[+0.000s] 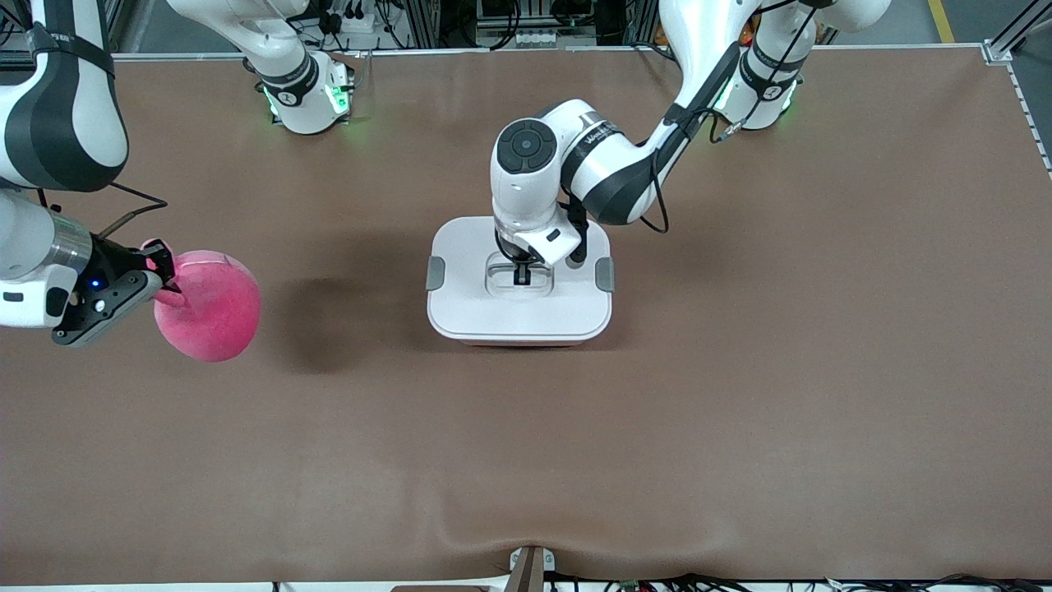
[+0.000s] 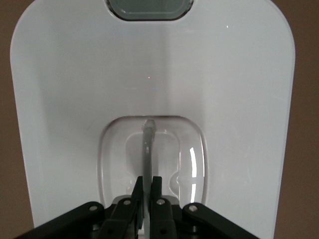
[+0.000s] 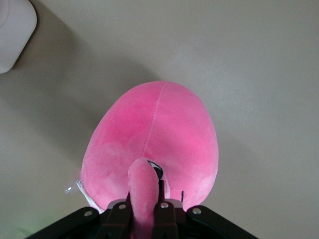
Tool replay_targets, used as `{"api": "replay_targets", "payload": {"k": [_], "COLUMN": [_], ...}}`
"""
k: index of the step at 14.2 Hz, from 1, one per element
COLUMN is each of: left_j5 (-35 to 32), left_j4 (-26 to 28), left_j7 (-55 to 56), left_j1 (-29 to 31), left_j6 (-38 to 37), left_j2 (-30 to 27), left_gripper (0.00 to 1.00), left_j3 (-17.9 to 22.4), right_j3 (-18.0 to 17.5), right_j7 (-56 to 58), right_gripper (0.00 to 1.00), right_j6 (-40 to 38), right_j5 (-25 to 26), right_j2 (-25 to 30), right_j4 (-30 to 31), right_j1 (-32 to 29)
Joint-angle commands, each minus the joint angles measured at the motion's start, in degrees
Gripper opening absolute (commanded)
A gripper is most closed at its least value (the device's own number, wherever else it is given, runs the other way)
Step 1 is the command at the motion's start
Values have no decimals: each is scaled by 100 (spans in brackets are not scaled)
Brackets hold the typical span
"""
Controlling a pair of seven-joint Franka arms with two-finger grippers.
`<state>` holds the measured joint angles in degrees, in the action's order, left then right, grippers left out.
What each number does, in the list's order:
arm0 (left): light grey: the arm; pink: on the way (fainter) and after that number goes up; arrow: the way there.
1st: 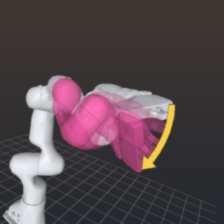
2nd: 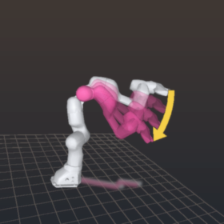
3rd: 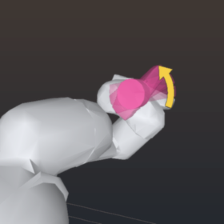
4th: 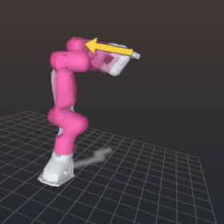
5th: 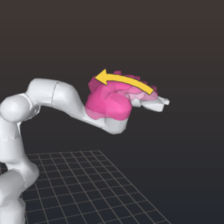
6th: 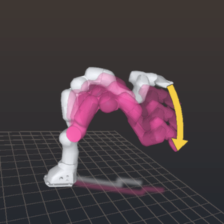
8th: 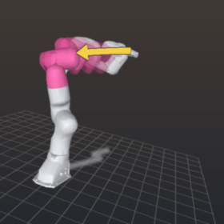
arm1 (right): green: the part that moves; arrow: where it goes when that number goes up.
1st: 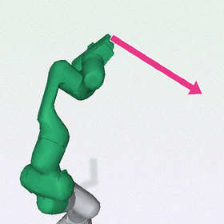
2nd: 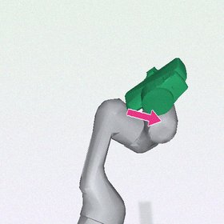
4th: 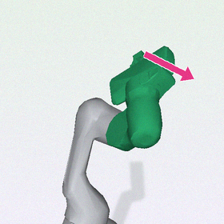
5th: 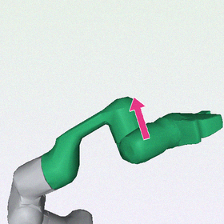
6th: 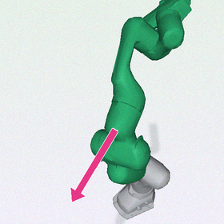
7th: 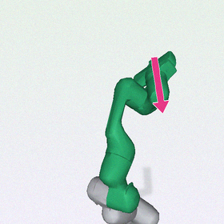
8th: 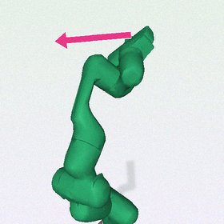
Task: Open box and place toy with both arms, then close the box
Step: 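Lift the pink toy with the right gripper while the left gripper holds the lid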
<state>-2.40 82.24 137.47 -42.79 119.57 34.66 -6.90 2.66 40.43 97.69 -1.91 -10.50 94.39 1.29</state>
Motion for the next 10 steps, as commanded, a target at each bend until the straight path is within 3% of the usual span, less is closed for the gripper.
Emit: {"api": "replay_targets", "payload": {"k": [1,10], "left_j5": [-94,-138], "left_j4": [38,38], "left_j7": [8,-54], "left_j1": [-19,-19], "left_j6": [5,-22], "left_j2": [-82,-143], "left_gripper": [0,0], "left_j3": [14,14], "right_j3": [7,7], "right_j7": [-360,-580], "right_gripper": [0,0], "right_j6": [-241,-320], "right_j5": [-151,-389], "right_j2": [-40,-49], "right_j4": [-157,-157], "right_j1": [2,-50]}}
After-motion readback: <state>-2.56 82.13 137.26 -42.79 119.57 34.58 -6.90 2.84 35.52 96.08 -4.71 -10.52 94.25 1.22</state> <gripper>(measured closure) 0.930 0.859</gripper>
